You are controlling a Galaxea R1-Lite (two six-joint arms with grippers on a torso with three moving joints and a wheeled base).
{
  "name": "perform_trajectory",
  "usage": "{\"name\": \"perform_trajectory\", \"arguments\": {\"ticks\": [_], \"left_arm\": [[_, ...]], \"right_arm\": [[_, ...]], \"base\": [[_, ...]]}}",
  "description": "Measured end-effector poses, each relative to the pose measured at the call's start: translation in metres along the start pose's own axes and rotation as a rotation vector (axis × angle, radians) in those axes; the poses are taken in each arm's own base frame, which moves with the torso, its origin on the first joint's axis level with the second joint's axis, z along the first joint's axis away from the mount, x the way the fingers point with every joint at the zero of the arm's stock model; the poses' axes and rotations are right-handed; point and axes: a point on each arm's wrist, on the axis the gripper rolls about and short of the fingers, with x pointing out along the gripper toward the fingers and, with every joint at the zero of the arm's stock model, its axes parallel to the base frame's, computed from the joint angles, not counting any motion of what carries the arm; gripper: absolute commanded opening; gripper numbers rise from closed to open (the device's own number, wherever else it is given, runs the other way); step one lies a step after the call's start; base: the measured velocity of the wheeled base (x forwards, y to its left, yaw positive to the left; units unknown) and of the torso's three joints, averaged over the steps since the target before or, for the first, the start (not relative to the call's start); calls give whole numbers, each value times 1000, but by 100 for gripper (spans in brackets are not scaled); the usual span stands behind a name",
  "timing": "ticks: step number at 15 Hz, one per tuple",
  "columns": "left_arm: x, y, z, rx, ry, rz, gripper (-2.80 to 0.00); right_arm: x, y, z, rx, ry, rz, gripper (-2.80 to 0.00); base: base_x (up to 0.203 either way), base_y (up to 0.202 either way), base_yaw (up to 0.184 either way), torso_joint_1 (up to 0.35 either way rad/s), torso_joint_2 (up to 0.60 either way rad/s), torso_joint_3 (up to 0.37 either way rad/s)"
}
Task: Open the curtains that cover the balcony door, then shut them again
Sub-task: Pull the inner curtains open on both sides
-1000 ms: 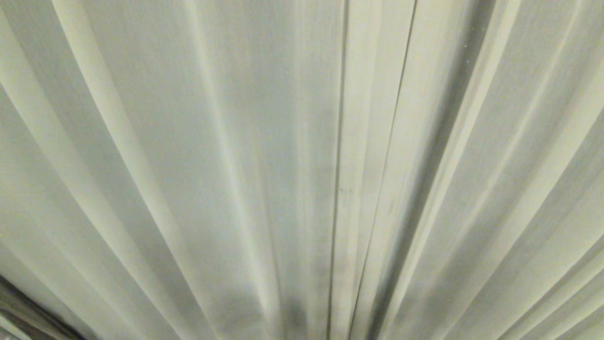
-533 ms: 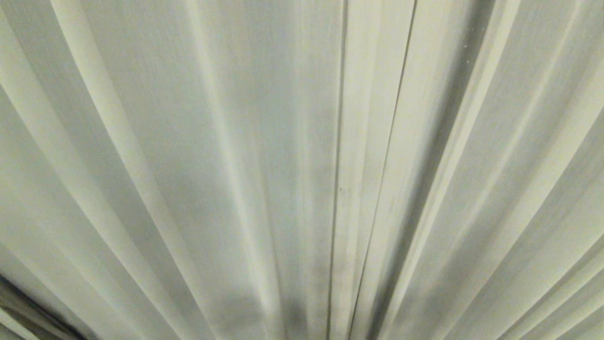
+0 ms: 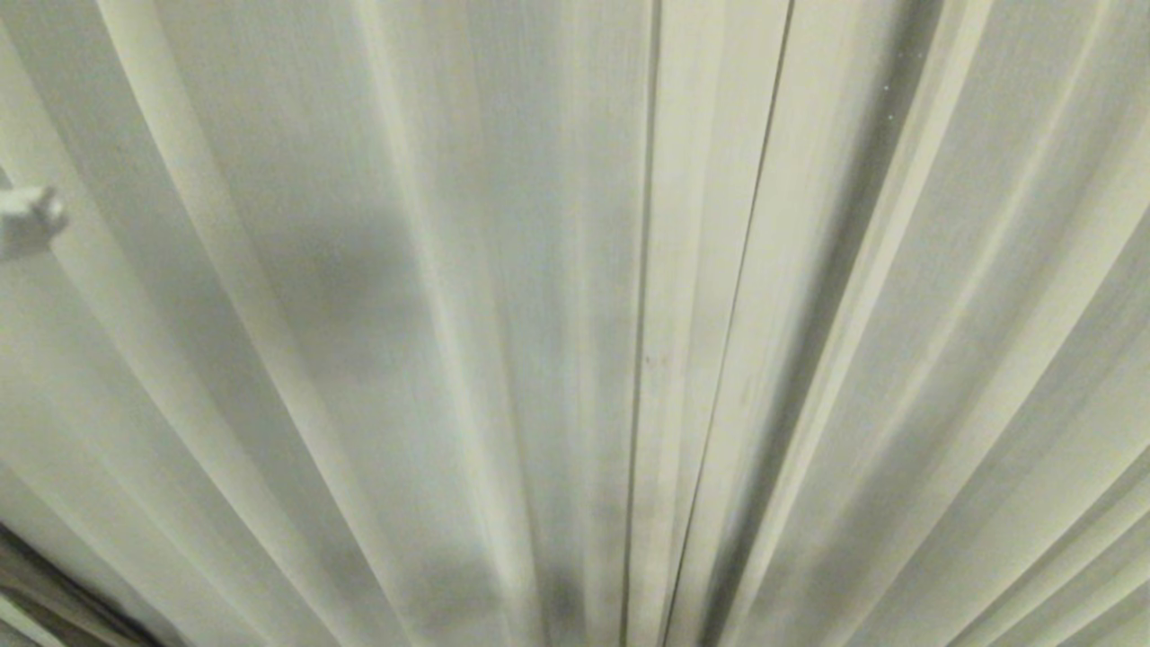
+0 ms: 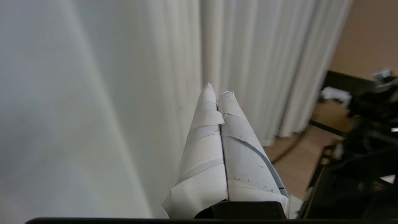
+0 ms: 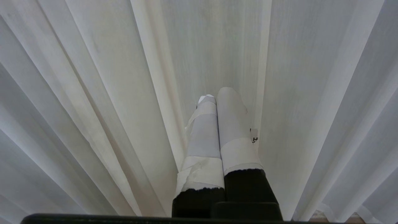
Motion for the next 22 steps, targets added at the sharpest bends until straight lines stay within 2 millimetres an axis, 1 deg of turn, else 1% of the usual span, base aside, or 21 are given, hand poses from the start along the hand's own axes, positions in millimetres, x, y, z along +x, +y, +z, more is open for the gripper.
{"name": "perform_trajectory", "arguments": {"ticks": [3,5,6,9,13,18,22], "left_arm": [[45,17,16,-27,24,-105,-280],[77,21,18,-30,34,-130,-280],[94,21,18,-30,33,-130,0],[132,20,21,-18,21,-87,0],[166,30,30,45,4,20,0],[207,44,37,154,-12,96,0],[239,51,42,178,-36,160,0]], "right_arm": [[0,0,0,0,0,0,-280],[0,0,0,0,0,0,-280],[0,0,0,0,0,0,-280],[0,0,0,0,0,0,-280],[0,0,0,0,0,0,-280],[0,0,0,0,0,0,-280],[0,0,0,0,0,0,-280]], "base": [[0,0,0,0,0,0],[0,0,0,0,0,0],[0,0,0,0,0,0],[0,0,0,0,0,0],[0,0,0,0,0,0],[0,0,0,0,0,0],[0,0,0,0,0,0]]}}
